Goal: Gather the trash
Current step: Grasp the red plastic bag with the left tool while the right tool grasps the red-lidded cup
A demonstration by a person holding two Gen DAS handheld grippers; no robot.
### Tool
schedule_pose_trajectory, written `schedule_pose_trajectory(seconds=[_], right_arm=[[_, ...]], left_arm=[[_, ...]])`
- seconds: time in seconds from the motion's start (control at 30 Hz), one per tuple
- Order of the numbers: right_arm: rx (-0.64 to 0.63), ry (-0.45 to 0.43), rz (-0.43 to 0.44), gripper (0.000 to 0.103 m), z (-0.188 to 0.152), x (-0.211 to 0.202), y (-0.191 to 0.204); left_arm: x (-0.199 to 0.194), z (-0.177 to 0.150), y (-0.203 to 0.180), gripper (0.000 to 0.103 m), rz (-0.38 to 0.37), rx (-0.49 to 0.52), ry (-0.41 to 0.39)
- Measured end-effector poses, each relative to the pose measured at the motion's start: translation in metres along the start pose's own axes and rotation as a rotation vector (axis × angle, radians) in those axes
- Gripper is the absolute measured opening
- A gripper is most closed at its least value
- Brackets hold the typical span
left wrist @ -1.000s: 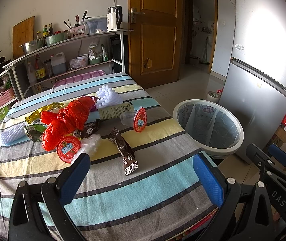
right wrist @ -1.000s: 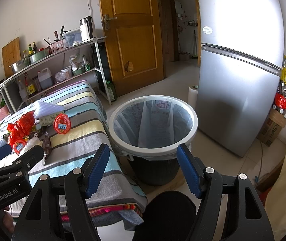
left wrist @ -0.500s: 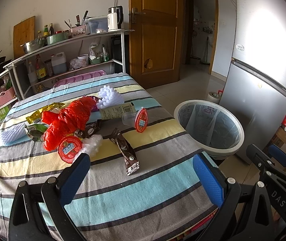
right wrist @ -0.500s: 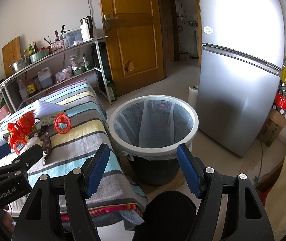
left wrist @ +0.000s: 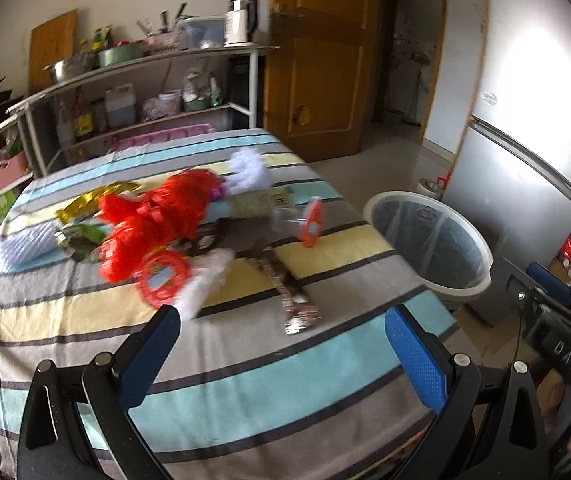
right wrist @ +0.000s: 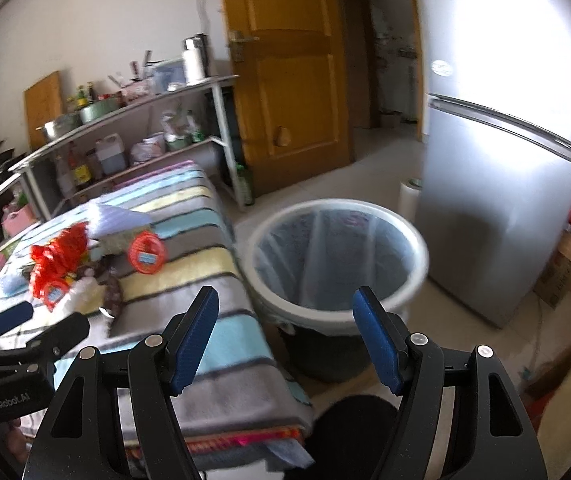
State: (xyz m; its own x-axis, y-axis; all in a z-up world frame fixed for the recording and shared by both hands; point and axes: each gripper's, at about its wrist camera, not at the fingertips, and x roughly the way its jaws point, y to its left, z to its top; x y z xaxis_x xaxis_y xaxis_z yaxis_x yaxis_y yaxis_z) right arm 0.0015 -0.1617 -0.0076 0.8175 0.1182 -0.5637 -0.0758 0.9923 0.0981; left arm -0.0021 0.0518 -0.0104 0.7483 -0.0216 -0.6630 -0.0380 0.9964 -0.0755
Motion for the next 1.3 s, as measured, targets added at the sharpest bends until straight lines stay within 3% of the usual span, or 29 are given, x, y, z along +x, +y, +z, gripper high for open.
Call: schedule_pose_trajectory(seconds=[0.2,0.4,0.6,0.8,0.97,1.1,1.3], right_arm=[[-0.089,0.025,0.129,0.07,0.015,0.028,0.029],[-0.172,0.094,0.268,0.07,0.027,0.067,0.064],[-0.214,0.153,0.336,0.07,0.034,0.097,0.088],[-0.29,0.203,0.407,0.07,0.043,0.123,0.104],[-0.281,0.247,0.451,0.07,0.05,0.144,0.107],[-0.282,0.27,0.48,0.07,0.05,0.152,0.11],[-0.292,0.283,0.496,0.051,0.051,0.157,0.114]], left_arm=[[-0.006,0.005,0.045,0.103,0.069,-0.055,-0.034],[-0.001,0.014,0.09,0.103,0.085,-0.143,-0.01],[0.004,0.027,0.116,0.103,0.083,-0.174,-0.014],[0.026,0.047,0.121,0.1,0.051,-0.128,-0.017],[0.04,0.06,0.114,0.1,0.004,-0.075,-0.014],[0.052,0.063,0.113,0.094,-0.04,-0.089,0.01],[0.063,0.061,0.106,0.076,-0.07,-0.064,0.054]])
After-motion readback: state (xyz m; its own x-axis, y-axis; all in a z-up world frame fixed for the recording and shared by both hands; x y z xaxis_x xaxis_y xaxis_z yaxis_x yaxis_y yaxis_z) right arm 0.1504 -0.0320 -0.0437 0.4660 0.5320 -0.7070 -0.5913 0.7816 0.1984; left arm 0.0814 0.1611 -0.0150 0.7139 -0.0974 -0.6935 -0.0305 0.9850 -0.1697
